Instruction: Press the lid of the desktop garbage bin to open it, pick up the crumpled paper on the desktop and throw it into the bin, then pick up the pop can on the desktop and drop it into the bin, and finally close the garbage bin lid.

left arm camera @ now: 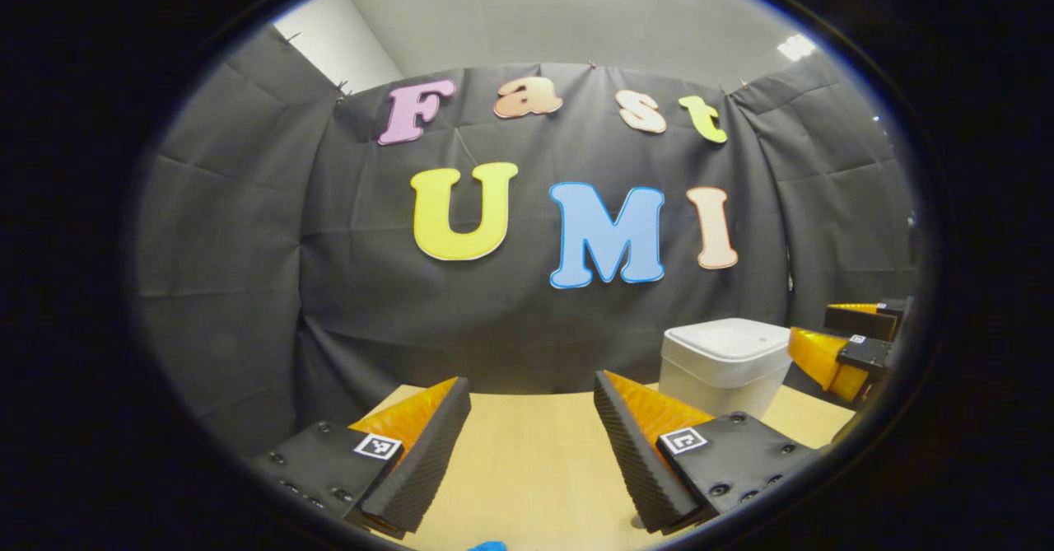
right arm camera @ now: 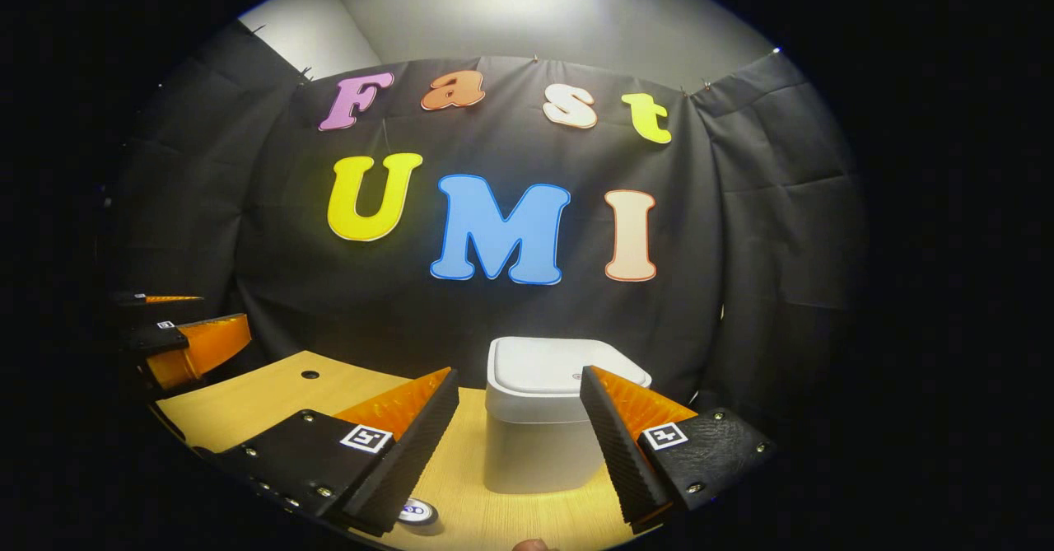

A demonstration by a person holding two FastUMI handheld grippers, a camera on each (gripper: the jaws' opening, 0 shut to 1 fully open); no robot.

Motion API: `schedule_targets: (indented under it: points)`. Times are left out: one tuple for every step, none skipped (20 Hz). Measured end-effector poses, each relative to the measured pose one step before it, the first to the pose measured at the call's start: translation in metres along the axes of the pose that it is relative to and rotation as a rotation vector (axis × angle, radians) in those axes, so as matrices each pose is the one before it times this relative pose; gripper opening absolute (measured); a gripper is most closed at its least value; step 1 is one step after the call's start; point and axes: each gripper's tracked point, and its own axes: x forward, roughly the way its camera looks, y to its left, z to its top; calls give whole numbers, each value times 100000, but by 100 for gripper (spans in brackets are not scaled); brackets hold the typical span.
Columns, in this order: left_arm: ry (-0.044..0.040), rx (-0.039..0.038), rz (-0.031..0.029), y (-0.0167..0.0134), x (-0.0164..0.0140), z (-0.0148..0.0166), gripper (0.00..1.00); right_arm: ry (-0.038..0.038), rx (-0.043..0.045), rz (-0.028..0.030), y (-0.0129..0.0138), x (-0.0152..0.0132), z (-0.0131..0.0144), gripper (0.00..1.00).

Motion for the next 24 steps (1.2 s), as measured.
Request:
schedule_targets:
  points:
    - [-444, 97, -181, -144, 6, 118, 100, -71, 133, 46, -24, -2, 46, 95]
    - [-319, 170, -275, -149, 51, 128, 100, -205, 23, -120, -91, -18, 17, 95]
    - [-263, 186, -141, -121, 79, 71, 100, -321, -114, -185, -90, -39, 154, 95]
    - [-201, 95, -154, 61, -89, 6, 100, -149, -168, -162, -106, 74, -33, 95]
    - [-23, 68, -187, -152, 50, -14, 98, -145, -130, 24, -32, 66, 69, 95]
    - [-63, 46, -111, -84, -28, 37, 95, -20, -79, 79, -37, 38, -45, 95]
    - [-70, -79, -160, -91, 72, 115, 98, -155, -164, -131, -68, 44, 72, 95]
    - [58, -43, -1, -70, -78, 70, 98, 99, -155, -187, -29, -104, -164, 95]
    - [11, 32, -16, -18, -64, -7, 98, 24, -218, -132, -46, 35, -50, 95]
    - [34, 76, -85, 13, 36, -22, 100, 21, -191, -335, -91, 61, 0, 95]
    - [46, 118, 66, 50, 42, -64, 95, -14, -240, -207, 17, 62, 9, 95]
    - [-2, 17, -46, -35, -77, 129, 98, 124, -254, 71, 73, -24, -95, 95]
    - [128, -25, 64, 63, 149, 58, 95, 238, -227, 145, 61, 36, 48, 95]
    - [138, -168, 66, 0, 17, -175, 98, 398, -154, 227, -1, 38, -193, 95]
    - [182, -292, -109, -33, 82, -107, 98, 378, -107, 179, 51, 58, -49, 95]
    - [297, -219, 4, -46, 8, -86, 98, 402, 37, -358, -176, 14, -105, 95]
    - [129, -123, 39, 41, 29, -70, 98, 406, 40, -308, -111, 92, -64, 95]
    - [40, -108, -33, 18, -7, -36, 96, 223, -39, -608, -124, 38, -137, 95]
    - [-19, -99, 99, 30, 78, 47, 95, 243, -176, -437, -154, 95, 130, 95]
    - [-21, -108, 118, 120, 62, -101, 95, 255, 36, -738, -274, 190, -140, 95]
    - [82, -56, 175, -36, 27, 81, 95, 321, 217, 193, -1, 271, 0, 94]
    - [19, -85, 316, 156, 66, -66, 100, 201, -26, -1241, -364, 138, -26, 93]
    - [7, -117, 260, 182, -27, -89, 100, 317, -90, -1078, -289, 250, 71, 92]
    - [71, -59, 447, 227, 56, 41, 100, 370, 270, 1064, 264, 123, -161, 77]
